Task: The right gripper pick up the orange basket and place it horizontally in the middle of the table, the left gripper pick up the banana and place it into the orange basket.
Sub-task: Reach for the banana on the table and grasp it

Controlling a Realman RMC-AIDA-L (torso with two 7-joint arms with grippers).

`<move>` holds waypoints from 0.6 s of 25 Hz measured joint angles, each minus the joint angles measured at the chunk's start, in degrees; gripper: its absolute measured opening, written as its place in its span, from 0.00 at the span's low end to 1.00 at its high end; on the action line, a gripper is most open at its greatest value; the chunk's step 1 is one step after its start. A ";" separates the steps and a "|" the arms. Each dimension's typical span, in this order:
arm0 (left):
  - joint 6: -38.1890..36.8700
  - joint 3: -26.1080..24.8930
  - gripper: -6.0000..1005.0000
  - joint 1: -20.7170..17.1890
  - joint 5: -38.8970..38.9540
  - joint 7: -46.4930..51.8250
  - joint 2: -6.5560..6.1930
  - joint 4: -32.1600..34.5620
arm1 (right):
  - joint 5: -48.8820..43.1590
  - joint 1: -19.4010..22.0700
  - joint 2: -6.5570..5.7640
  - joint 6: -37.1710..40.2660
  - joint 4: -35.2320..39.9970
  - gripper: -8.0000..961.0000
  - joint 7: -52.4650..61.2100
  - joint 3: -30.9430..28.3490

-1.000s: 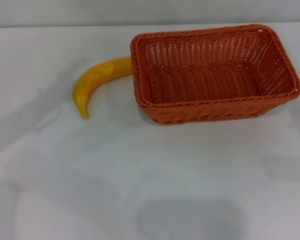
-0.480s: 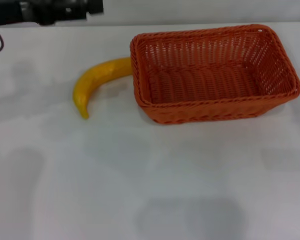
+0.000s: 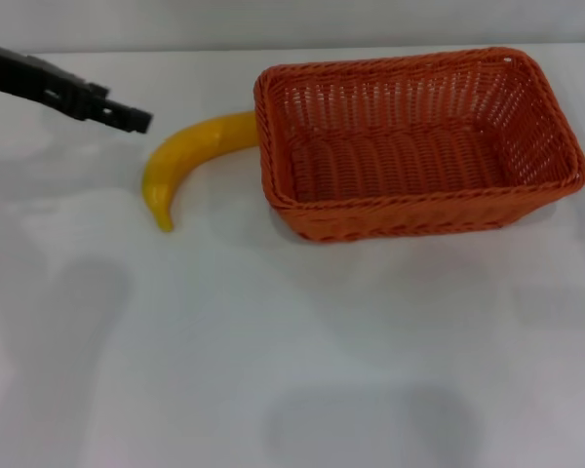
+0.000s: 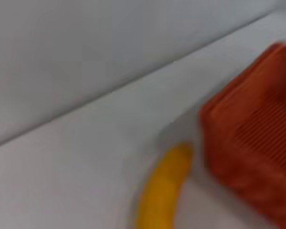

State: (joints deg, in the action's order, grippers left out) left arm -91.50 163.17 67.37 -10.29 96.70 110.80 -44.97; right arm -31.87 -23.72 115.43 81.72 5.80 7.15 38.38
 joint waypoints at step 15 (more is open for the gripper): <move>16.08 0.04 0.88 5.13 -14.33 3.04 4.46 0.60 | -0.56 -1.08 0.16 -0.07 -2.19 0.91 0.67 1.13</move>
State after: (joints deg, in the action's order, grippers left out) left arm -75.42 163.21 72.50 -24.62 99.74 115.26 -44.37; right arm -32.43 -24.80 115.59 81.65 3.61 7.83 39.50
